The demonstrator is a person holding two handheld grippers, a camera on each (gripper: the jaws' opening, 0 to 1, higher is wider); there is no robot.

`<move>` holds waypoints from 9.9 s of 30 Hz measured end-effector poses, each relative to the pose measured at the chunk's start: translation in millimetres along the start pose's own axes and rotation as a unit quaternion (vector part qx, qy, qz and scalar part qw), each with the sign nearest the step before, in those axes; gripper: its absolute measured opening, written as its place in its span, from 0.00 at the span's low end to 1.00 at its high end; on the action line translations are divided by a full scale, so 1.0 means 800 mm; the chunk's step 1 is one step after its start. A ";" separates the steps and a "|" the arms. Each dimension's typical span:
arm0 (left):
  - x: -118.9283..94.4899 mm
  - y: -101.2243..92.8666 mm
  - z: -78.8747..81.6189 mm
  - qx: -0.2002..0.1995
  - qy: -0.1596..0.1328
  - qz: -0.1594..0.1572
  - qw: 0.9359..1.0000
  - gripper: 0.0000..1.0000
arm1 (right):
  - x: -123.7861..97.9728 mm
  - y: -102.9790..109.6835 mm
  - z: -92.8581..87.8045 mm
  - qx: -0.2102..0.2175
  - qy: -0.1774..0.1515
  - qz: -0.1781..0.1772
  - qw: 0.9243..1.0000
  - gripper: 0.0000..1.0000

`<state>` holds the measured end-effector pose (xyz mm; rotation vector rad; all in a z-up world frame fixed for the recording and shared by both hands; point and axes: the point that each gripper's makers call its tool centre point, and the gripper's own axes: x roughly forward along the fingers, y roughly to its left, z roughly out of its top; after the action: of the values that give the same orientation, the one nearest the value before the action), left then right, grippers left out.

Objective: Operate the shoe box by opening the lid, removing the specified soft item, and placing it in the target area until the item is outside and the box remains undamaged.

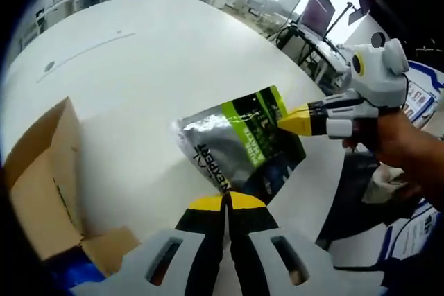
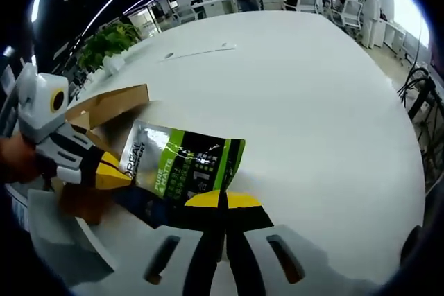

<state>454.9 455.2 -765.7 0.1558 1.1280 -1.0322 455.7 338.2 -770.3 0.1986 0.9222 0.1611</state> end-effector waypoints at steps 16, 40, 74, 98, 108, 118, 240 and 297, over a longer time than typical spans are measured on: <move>0.019 0.006 -0.009 0.023 0.031 0.021 0.999 0.00 | 0.017 -0.009 -0.010 -0.006 0.014 0.003 1.000 0.00; 0.006 0.012 0.007 0.022 0.001 0.036 0.999 0.03 | 0.008 -0.022 -0.001 -0.004 -0.019 -0.022 1.000 0.18; -0.179 0.054 -0.045 -0.069 -0.153 0.014 0.986 0.00 | -0.070 0.126 0.029 -0.026 -0.085 0.006 0.996 0.15; -0.302 0.132 -0.146 -0.136 -0.208 0.039 0.968 0.00 | -0.055 0.284 0.021 -0.083 -0.058 0.048 0.994 0.14; -0.325 0.153 -0.166 -0.147 -0.218 0.046 0.964 0.00 | -0.043 0.333 0.016 -0.100 -0.046 0.066 0.992 0.13; -0.336 0.172 -0.182 -0.159 -0.218 0.055 0.961 0.00 | -0.020 0.378 0.014 -0.124 -0.030 0.089 0.988 0.12; -0.234 0.256 -0.199 -0.148 -0.057 0.119 0.980 0.06 | 0.070 0.369 0.012 -0.132 0.022 0.103 0.986 0.00; -0.330 0.168 -0.137 -0.095 -0.139 0.074 0.983 0.00 | -0.022 0.363 0.056 -0.088 -0.038 0.105 0.990 0.00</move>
<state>470.0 751.0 -656.1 -0.0563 0.9382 -0.7809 465.9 611.4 -661.1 0.1375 0.8052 0.4247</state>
